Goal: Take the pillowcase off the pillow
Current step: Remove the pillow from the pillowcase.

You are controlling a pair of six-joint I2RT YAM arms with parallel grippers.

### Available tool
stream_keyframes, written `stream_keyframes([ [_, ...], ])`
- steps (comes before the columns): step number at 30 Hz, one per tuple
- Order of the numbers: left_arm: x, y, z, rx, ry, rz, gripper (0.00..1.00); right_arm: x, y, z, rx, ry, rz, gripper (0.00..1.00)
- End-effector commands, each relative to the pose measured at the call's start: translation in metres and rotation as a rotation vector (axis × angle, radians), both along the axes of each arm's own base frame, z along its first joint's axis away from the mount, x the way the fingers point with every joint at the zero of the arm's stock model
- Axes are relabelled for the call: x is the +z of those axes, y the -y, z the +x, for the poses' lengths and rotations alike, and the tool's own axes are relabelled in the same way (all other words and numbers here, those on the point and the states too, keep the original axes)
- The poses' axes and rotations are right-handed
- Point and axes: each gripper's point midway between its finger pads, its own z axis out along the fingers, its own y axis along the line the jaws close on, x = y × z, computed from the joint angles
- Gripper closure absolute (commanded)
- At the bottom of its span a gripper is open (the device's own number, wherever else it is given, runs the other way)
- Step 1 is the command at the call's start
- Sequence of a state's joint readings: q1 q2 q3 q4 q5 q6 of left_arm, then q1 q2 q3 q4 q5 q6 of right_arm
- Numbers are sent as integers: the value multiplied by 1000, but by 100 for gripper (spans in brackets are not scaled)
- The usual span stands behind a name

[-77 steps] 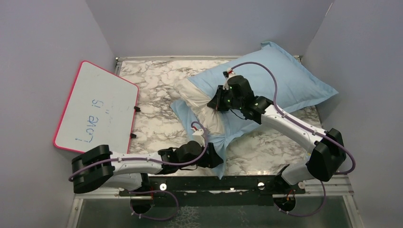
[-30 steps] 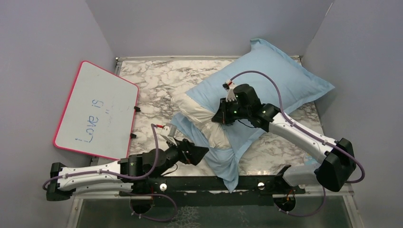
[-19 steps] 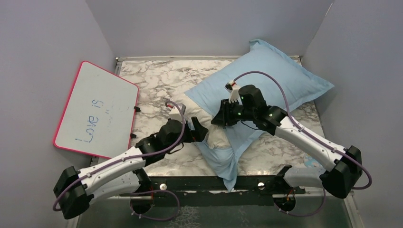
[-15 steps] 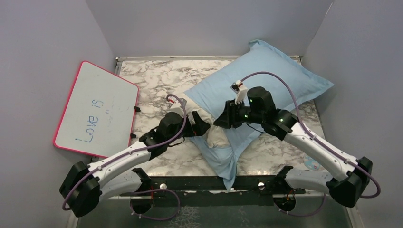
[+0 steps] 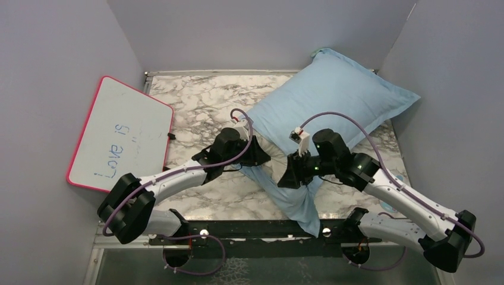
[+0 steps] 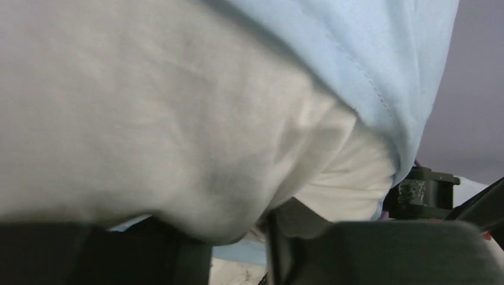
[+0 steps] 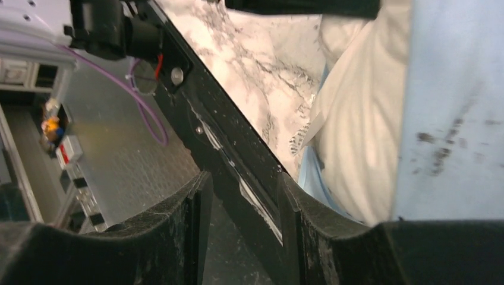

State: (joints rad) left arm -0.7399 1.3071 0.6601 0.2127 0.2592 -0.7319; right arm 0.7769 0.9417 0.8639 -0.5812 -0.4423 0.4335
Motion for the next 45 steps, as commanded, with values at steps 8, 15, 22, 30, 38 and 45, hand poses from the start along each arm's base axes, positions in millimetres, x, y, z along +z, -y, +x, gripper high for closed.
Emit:
stream_keyframes([
  [8, 23, -2, 18, 27, 96, 60, 100, -49, -10, -4, 137, 56, -293, 49],
  [15, 24, -5, 14, 30, 94, 52, 100, -27, -20, 13, 110, 144, -294, 47],
  [22, 25, -12, 14, 52, 93, 70, 100, -47, -9, 22, 53, 125, -394, 46],
  [30, 19, -15, 17, 83, 67, 82, 100, -56, -10, 5, 110, 65, -370, 48],
  [38, 26, -17, 17, 96, 75, 47, 100, -68, 0, 20, 64, 98, -469, 48],
  [45, 31, -24, 17, 125, 91, 41, 100, -70, -11, 17, 177, 90, -482, 49],
])
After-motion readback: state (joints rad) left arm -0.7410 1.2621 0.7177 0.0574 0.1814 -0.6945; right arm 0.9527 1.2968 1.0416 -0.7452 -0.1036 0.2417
